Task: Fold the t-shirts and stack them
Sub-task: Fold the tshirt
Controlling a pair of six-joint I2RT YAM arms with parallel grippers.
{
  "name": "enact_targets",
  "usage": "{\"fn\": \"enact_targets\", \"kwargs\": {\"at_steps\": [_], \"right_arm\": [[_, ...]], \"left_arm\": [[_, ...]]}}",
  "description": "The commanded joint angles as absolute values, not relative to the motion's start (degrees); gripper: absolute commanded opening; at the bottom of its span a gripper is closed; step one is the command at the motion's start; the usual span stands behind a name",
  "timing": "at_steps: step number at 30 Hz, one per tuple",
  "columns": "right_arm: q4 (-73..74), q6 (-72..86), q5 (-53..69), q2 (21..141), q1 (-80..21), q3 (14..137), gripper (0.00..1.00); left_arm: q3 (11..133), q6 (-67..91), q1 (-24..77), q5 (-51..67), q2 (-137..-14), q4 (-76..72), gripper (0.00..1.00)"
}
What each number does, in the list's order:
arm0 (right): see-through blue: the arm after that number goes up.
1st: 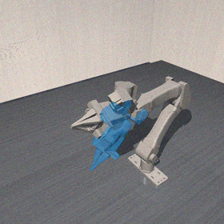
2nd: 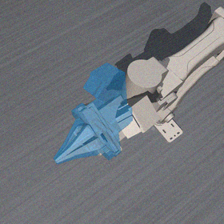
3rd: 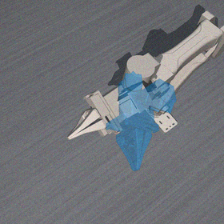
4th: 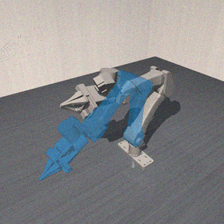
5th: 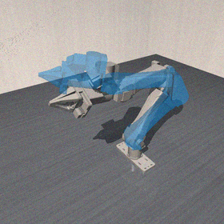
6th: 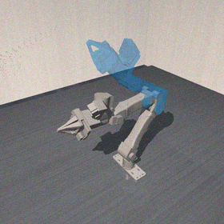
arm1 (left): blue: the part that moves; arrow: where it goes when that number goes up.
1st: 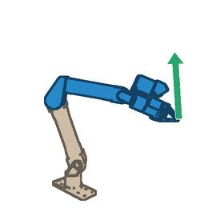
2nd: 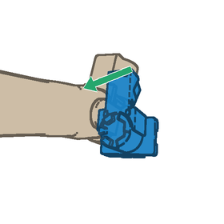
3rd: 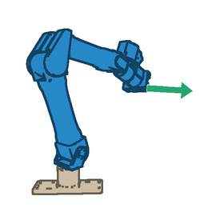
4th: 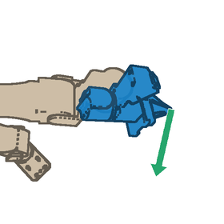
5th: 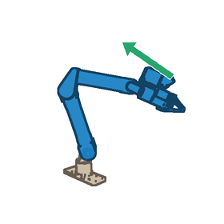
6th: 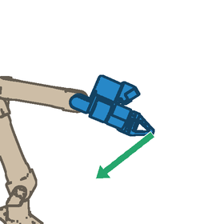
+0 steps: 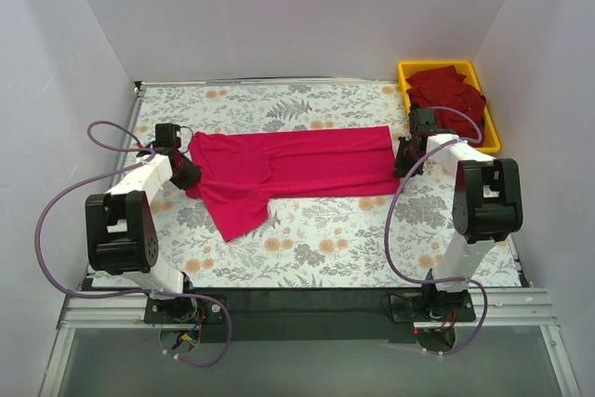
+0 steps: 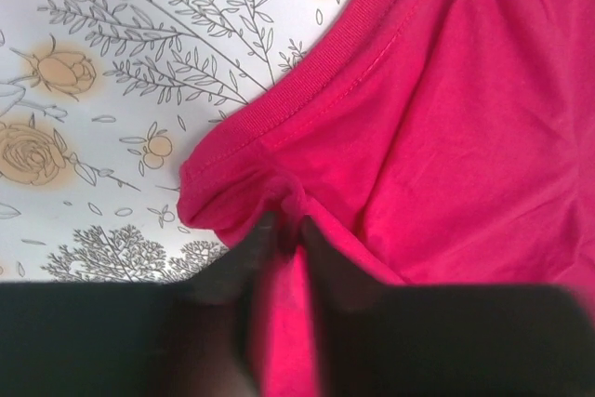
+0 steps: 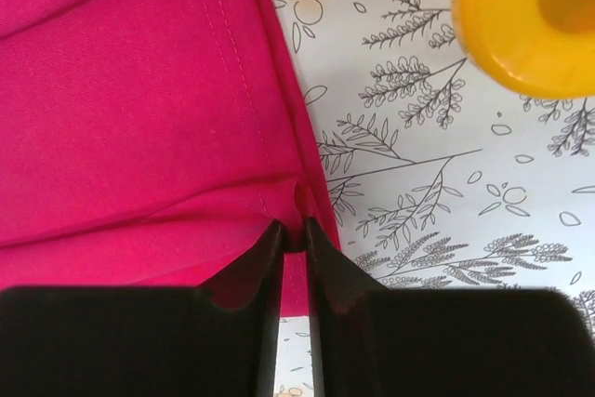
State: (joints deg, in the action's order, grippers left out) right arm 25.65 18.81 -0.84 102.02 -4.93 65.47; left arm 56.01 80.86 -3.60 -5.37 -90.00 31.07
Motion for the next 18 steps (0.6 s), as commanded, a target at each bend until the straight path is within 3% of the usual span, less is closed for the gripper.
{"fn": "enact_targets", "kwargs": {"at_steps": [1, 3, 5, 8, 13, 18], "right_arm": [[23.6, 18.9, -0.4, 100.8, -4.7, 67.3, 0.2], [23.6, 18.5, 1.8, 99.6, -5.3, 67.5, 0.36], [23.5, 17.8, 2.3, 97.4, -6.1, 67.3, 0.47], [23.3, 17.8, 3.6, 93.7, -8.4, 66.6, 0.55], [22.2, 18.4, 5.6, 87.4, -15.6, 63.8, 0.55], [15.4, 20.8, 11.7, 84.3, -26.6, 59.3, 0.44]], "left_arm": [[57.5, 80.3, -4.0, -5.0, -88.6, 29.6, 0.27], [58.0, 79.5, -4.0, -4.9, -87.4, 29.9, 0.37], [58.1, 79.1, -4.0, -5.4, -84.9, 30.4, 0.56], [57.8, 78.0, -3.8, -5.8, -81.2, 32.6, 0.77], [52.0, 78.1, -2.9, -4.1, -72.8, 37.2, 0.8], [45.1, 81.3, -0.6, -1.2, -64.1, 41.9, 0.74]]}}
